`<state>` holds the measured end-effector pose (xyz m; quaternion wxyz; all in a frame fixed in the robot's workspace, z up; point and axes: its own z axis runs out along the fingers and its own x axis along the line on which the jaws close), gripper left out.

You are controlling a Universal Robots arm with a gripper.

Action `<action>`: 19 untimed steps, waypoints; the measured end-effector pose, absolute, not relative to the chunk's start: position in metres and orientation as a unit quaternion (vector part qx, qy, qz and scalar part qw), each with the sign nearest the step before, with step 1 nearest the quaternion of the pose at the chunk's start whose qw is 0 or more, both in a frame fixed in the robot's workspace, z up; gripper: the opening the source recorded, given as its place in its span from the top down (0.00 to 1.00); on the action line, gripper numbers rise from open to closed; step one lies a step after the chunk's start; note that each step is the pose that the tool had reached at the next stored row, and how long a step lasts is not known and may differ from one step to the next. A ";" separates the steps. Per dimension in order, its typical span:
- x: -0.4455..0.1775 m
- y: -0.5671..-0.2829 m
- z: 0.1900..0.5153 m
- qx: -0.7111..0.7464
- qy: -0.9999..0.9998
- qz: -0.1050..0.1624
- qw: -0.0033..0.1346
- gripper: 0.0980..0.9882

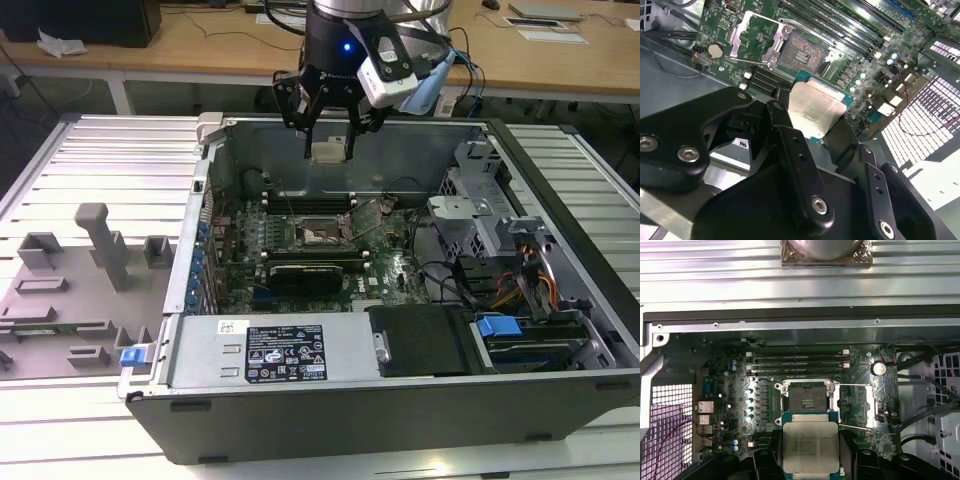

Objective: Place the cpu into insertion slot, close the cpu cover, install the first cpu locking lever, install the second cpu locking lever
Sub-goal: 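Place the cpu into insertion slot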

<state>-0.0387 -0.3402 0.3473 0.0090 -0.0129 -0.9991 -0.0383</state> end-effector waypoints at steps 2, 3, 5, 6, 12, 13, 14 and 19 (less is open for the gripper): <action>-0.039 -0.340 0.340 -0.013 -0.999 -0.036 0.009 0.50; -0.039 -0.340 0.335 -0.013 -0.999 -0.035 0.009 0.50; -0.039 -0.339 0.326 -0.013 -0.999 -0.033 0.009 0.50; -0.039 -0.339 0.323 -0.013 -0.999 -0.032 0.009 0.50; -0.039 -0.334 0.308 -0.013 -1.000 -0.027 0.009 0.50; -0.039 -0.333 0.306 -0.013 -1.000 -0.025 0.009 0.50; -0.039 -0.332 0.305 -0.013 -1.000 -0.025 0.009 0.50; -0.039 -0.329 0.297 -0.013 -1.000 -0.018 0.009 0.50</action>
